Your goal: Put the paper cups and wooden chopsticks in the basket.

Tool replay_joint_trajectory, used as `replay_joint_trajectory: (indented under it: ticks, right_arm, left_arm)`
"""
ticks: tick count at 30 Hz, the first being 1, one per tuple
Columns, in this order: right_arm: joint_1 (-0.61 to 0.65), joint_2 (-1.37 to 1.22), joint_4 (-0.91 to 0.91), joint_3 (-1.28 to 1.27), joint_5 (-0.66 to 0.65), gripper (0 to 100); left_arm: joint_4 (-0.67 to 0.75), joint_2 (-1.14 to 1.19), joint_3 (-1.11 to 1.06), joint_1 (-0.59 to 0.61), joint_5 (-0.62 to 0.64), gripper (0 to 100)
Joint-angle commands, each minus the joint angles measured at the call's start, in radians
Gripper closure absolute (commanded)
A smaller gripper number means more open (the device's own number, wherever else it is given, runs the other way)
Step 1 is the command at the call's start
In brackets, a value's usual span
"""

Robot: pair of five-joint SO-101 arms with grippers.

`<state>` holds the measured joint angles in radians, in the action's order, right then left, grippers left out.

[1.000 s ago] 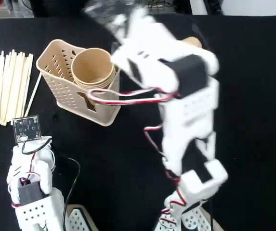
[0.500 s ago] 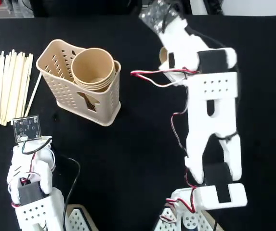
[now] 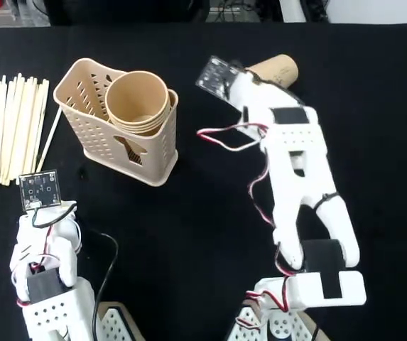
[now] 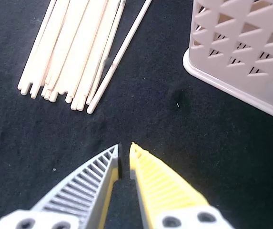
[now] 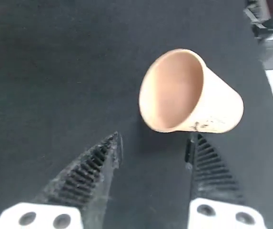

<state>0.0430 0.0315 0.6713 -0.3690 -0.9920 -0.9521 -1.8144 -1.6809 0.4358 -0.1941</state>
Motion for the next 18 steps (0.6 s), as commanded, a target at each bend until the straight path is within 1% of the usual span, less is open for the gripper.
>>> replay_joint_trajectory:
  ticks: [1, 3, 6, 9, 11, 14, 18]
  right_arm:
    - [-0.041, 0.033, -0.239, -0.09, -0.012, 76.9]
    - [-0.052, 0.021, -0.33, -0.13, -0.012, 76.8]
    - [-0.055, -0.045, -0.393, -0.117, -0.012, 76.8]
    - [-0.052, -0.157, -0.407, -0.053, -0.009, 76.8]
    - [-0.052, -0.231, -0.408, 0.01, 0.017, 77.0]
    - [-0.08, -0.323, -0.408, 0.119, 0.055, 77.2]
    - [-0.112, -0.412, -0.407, 0.225, 0.055, 77.3]
  left_arm:
    - [-0.006, -0.009, -0.018, 0.007, 0.003, 95]
    - [-0.006, -0.009, -0.018, 0.007, 0.003, 95]
    - [-0.006, -0.009, -0.018, 0.007, 0.003, 95]
    - [-0.006, -0.009, -0.018, 0.007, 0.003, 95]
    - [-0.006, -0.009, -0.018, 0.007, 0.003, 95]
    - [-0.006, -0.009, -0.018, 0.007, 0.003, 95]
    - [-0.006, -0.009, -0.018, 0.007, 0.003, 95]
